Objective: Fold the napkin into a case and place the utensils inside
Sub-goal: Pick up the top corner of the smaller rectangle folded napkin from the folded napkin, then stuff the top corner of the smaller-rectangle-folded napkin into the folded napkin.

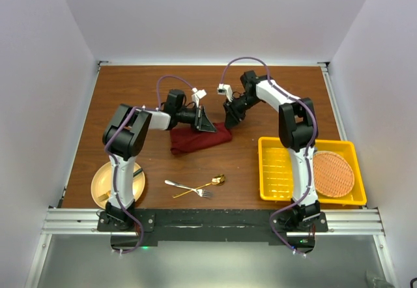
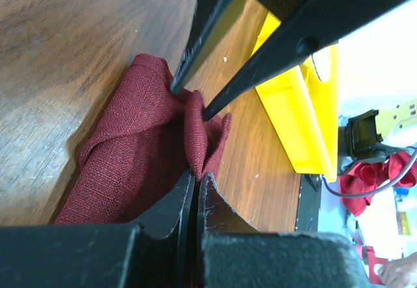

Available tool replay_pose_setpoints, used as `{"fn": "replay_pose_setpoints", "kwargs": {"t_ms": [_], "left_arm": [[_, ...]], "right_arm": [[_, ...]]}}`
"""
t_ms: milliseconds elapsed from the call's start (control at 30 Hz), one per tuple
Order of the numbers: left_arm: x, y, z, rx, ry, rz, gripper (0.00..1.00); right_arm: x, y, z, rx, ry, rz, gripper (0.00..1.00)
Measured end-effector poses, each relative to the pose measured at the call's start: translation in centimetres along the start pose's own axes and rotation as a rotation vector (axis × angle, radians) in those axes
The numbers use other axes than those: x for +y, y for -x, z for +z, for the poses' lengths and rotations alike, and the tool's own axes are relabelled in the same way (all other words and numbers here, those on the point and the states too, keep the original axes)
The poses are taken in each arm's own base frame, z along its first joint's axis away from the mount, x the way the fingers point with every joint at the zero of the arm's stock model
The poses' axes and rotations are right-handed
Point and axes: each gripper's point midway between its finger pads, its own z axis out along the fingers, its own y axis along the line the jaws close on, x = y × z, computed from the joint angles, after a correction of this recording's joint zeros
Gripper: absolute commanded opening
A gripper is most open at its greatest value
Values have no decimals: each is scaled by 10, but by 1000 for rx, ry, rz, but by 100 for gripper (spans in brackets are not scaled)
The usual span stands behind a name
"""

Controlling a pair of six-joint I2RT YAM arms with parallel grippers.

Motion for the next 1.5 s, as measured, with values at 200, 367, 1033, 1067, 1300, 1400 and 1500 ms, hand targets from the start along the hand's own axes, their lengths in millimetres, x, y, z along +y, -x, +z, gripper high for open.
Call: {"fn": "replay_pose_setpoints", "kwargs": {"t_ms": [200,367,1033,1067,1300,1400,1500], "left_arm": [[3,-7,-1,-2,26,-84,0],[8,-16,-1,-3,53,-168,0],[18,-27,-3,-2,125,-305,0],[19,-28,-3,-2,126,-306,0],[19,-28,-3,0,127,-309,0],[18,-28,-3,0,127,-309,0],[19,-28,-3,1,127,-309,0]], "right_arm": [[-1,-9,11,51,-35,-13,28],[-3,-11,12,61,-47,-18,28],[8,27,-15,-16,-134,-100,17],[10,31,-17,-22,-146,-113,16],[13,32,-1,14,-202,-167,11],[13,25,7,49,-219,-174,11],[11,22,11,75,-246,-188,11]]}}
